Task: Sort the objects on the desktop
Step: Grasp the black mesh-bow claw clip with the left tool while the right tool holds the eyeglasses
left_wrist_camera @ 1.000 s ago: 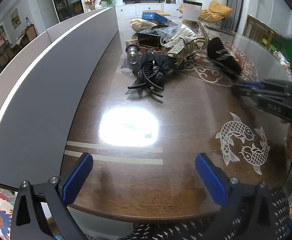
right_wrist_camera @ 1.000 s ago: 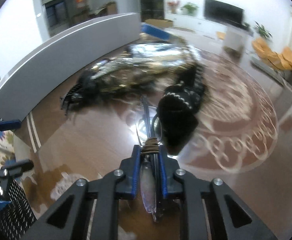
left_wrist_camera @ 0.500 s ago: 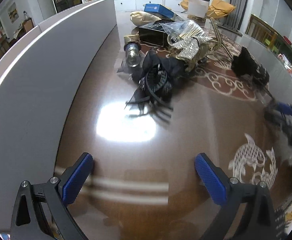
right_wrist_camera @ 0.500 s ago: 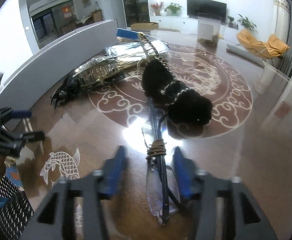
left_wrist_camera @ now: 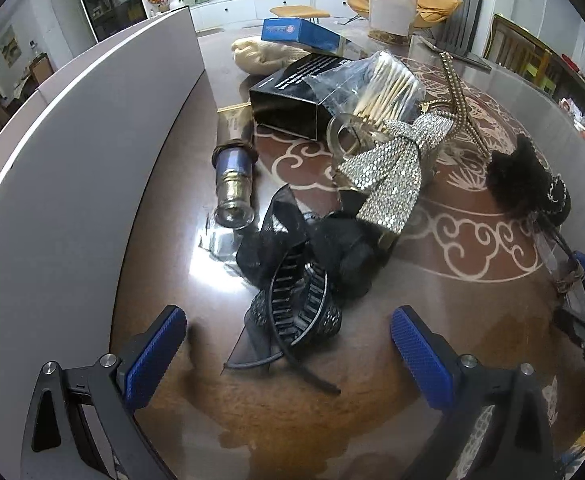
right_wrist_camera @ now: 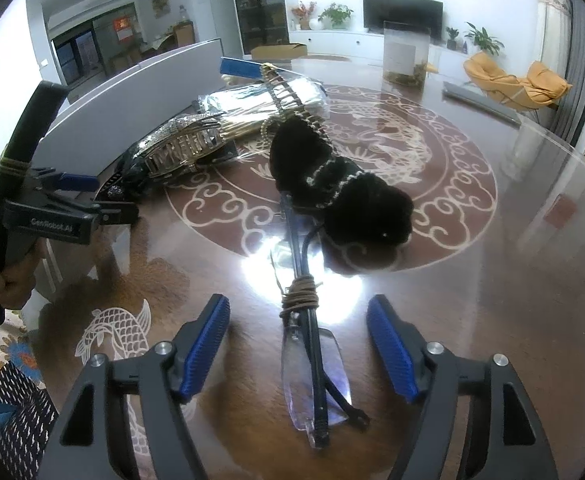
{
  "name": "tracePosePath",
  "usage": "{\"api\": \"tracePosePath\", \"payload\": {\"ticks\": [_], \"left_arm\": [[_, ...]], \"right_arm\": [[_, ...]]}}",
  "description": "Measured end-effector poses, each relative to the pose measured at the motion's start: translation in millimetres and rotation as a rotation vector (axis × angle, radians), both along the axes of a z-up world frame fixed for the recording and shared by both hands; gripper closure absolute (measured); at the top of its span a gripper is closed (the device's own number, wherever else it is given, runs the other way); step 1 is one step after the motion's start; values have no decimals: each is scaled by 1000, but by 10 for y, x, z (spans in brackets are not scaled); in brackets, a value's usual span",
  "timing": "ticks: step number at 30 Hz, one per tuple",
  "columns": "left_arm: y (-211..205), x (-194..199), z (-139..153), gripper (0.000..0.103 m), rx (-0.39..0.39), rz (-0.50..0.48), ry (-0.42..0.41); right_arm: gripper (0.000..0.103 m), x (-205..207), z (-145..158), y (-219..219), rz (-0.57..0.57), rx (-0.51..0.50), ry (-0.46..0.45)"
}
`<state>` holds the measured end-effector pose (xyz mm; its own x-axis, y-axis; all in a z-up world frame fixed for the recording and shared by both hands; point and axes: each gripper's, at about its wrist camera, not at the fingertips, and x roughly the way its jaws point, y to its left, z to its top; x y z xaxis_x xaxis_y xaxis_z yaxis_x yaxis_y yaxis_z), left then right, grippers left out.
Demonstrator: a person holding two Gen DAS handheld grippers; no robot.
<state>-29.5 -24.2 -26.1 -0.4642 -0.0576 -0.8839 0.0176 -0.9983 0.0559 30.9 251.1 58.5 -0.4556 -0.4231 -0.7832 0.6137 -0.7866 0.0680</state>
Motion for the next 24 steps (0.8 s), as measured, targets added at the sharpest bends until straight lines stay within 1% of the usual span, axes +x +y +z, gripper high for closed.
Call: {"api": "tracePosePath", "payload": {"ticks": [5, 8, 12, 16, 21, 22, 23, 24], "left_arm": [[-37, -58, -13, 0, 26, -6, 10], [-58, -92, -34, 0, 53, -2, 12], [-26, -127, -44, 0, 51, -29, 24], [-12, -234, -36, 0, 57, -65, -18], [-13, -345, -17, 0, 54, -62, -80], [-7, -334, 0, 8, 53, -64, -69], [14, -305, 30, 29, 54, -70, -50], [36, -276, 64, 39, 53, -81, -32]], "right_arm": [[28, 14, 0, -21, -2, 18, 7], [28, 7, 4, 6, -14, 12, 5], [28, -2, 10, 31, -29, 6, 2], [28, -2, 11, 28, -28, 13, 5], [28, -18, 16, 65, -43, 2, 1], [28, -21, 17, 72, -46, -1, 0], [28, -27, 17, 85, -50, -6, -2], [28, -31, 17, 98, -55, -11, -4]]}}
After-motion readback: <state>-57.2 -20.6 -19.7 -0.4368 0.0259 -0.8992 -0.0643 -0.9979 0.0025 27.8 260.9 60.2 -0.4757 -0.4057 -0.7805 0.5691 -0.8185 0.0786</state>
